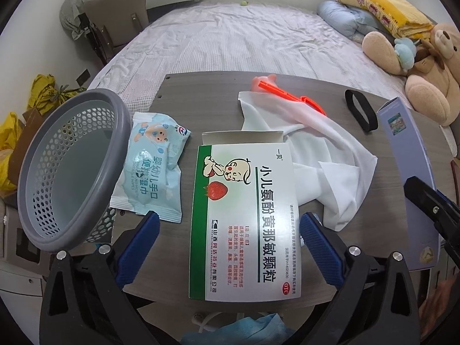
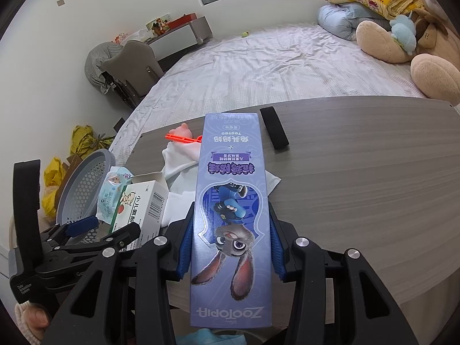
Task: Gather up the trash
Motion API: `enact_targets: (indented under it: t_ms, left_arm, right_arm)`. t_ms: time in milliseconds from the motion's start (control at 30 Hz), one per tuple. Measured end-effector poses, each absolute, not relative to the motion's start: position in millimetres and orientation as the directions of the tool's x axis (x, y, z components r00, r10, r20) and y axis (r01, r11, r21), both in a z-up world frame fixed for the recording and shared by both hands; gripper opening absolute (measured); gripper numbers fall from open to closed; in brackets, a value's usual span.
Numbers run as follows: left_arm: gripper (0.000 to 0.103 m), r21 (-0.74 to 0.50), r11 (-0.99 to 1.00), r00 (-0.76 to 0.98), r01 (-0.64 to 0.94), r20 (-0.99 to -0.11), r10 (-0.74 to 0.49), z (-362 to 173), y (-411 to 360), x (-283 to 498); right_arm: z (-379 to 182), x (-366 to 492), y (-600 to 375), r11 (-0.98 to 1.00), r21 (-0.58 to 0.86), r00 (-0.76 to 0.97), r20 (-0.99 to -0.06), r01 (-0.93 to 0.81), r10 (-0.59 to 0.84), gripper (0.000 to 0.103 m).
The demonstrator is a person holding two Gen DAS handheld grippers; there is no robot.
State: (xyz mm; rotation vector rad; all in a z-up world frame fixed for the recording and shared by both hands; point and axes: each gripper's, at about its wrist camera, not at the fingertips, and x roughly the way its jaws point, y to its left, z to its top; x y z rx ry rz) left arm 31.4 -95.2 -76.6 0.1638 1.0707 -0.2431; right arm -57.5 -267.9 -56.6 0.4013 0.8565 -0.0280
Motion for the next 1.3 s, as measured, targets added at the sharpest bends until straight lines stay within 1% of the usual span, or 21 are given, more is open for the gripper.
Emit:
enact_targets:
  t_ms: [167,300,433,700,733,767,800,833,1033,1300]
  left_arm:
    - [0.098,-0.022,0.963,0.441,0.269,-0.886,-0.144,-80.8,-93.9,36.8]
    - [0.097,-0.051,0.962,0.426,0.269,-0.889,-0.167,-79.2,-92.7,37.1]
    - [0.097,-0.043,0.961,0.427,0.272,-0.89,-0.161,-79.6,-96.0,37.0]
    - [0.096,-0.048,0.966,0.381,0.255,-0.913,-0.145,-101.0,-96.1,43.8]
    - [0.094,-0.051,0.966,0.383,0.255,-0.912,-0.149,-101.2,-95.3,43.3]
    - [0.086,-0.052,0.965,0.386,0.255,-0.91,-0.151,-100.8,-94.7,42.9]
    - [0.081,-0.06,0.963,0.382,0.261,-0.91,-0.16,-100.6,-94.3,43.2]
    - [0.078,-0.062,0.963,0.379,0.262,-0.911,-0.162,-100.4,-93.8,43.8]
    - [0.077,-0.063,0.964,0.407,0.258,-0.898,-0.168,-92.6,-88.7,40.6]
    - [0.077,-0.047,0.968,0.494,0.246,-0.853,-0.167,-55.9,-73.7,29.8]
  right_arm:
    - [-58.4,-57.9,-268.0,0.924,0.334,0.656,-0.742,0.185,0.137,0.043]
    - [-58.4,-57.8,-267.2,0.925,0.333,0.656,-0.742,0.184,0.137,0.043]
    - [-59.4,-57.0,-266.8,0.924,0.333,0.655,-0.744,0.186,0.137,0.043]
    - [-59.6,-56.7,-265.1,0.926,0.331,0.652,-0.746,0.184,0.136,0.043]
    - [-59.8,-56.5,-265.3,0.925,0.331,0.651,-0.747,0.185,0.136,0.043]
    - [-60.1,-56.2,-265.6,0.925,0.331,0.65,-0.747,0.187,0.136,0.043]
    - [-60.1,-56.3,-265.8,0.925,0.33,0.65,-0.748,0.187,0.135,0.043]
    - [-59.9,-56.2,-265.5,0.925,0.329,0.649,-0.748,0.187,0.135,0.043]
    - [-60.0,-55.3,-264.8,0.927,0.326,0.649,-0.748,0.183,0.135,0.043]
    - [-51.6,-54.1,-257.5,0.934,0.316,0.657,-0.742,0.167,0.134,0.043]
